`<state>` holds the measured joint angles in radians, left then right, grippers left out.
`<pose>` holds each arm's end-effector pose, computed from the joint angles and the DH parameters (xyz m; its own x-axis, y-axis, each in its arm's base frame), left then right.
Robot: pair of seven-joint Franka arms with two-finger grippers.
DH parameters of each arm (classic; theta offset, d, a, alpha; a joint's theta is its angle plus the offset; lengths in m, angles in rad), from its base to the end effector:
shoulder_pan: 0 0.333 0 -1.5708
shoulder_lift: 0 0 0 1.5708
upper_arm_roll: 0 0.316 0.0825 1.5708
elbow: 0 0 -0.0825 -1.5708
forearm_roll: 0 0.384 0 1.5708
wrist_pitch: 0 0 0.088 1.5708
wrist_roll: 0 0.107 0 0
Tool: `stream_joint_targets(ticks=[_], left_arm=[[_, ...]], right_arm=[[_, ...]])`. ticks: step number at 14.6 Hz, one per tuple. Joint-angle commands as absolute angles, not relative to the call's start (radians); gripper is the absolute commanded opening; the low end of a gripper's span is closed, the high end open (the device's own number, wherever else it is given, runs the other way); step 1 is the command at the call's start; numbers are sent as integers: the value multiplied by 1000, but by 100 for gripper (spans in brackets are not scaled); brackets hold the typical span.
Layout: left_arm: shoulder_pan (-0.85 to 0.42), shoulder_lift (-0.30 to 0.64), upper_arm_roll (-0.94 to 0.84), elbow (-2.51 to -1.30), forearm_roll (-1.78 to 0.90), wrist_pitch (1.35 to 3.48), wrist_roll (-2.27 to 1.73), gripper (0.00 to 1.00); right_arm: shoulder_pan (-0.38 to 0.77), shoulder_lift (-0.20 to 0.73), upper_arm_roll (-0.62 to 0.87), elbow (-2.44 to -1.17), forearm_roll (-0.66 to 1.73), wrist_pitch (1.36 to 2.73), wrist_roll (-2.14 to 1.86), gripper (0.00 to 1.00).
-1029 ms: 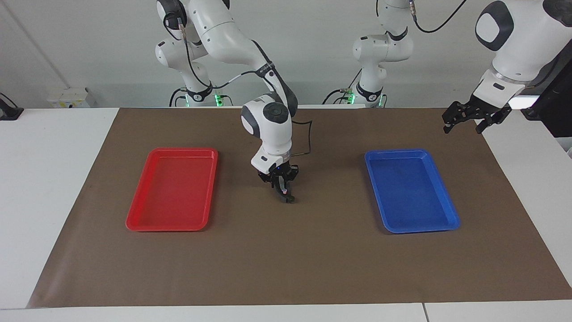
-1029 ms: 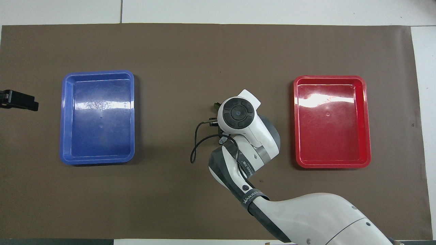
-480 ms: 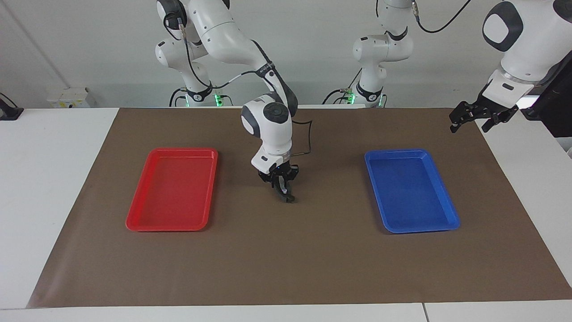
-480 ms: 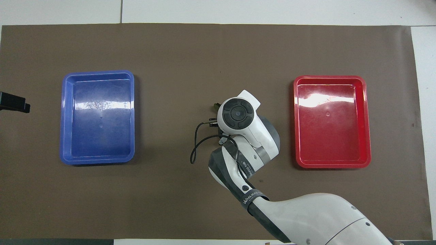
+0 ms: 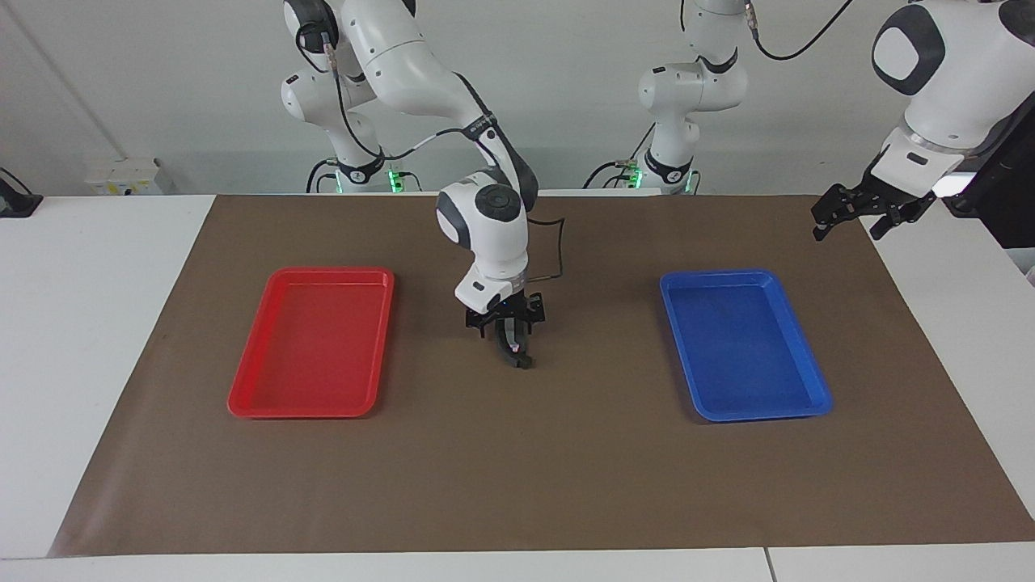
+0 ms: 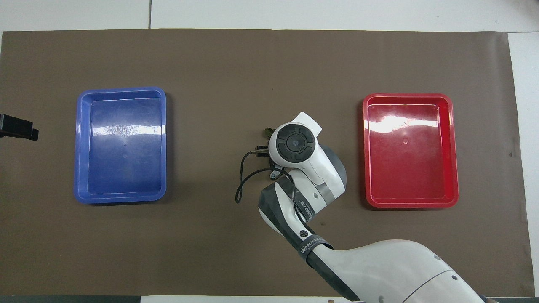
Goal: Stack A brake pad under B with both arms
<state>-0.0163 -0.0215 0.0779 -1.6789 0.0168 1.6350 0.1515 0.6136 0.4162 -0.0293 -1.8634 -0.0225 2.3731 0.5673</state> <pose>0.5498 0.0360 0.5907 0.9956 -0.0909 -0.0245 -0.0912 -0.9958 -0.0115 0.5383 0.3572 0.3031 0.9950 0.0341 0.0941 0.0367 -0.9990 -0.0257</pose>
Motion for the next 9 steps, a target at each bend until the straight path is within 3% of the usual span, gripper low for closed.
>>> stream_joint_targets(ticks=[1,9], left_arm=[[-12,-29,72,-1687,34,1629,158,100],[-12,-28,72,-1684,34,1626,152,100]], right_arm=[[574,321,-41,-1891,-26,2335,566,100],[234,69,-41,-1881,-64,2097,392,100]])
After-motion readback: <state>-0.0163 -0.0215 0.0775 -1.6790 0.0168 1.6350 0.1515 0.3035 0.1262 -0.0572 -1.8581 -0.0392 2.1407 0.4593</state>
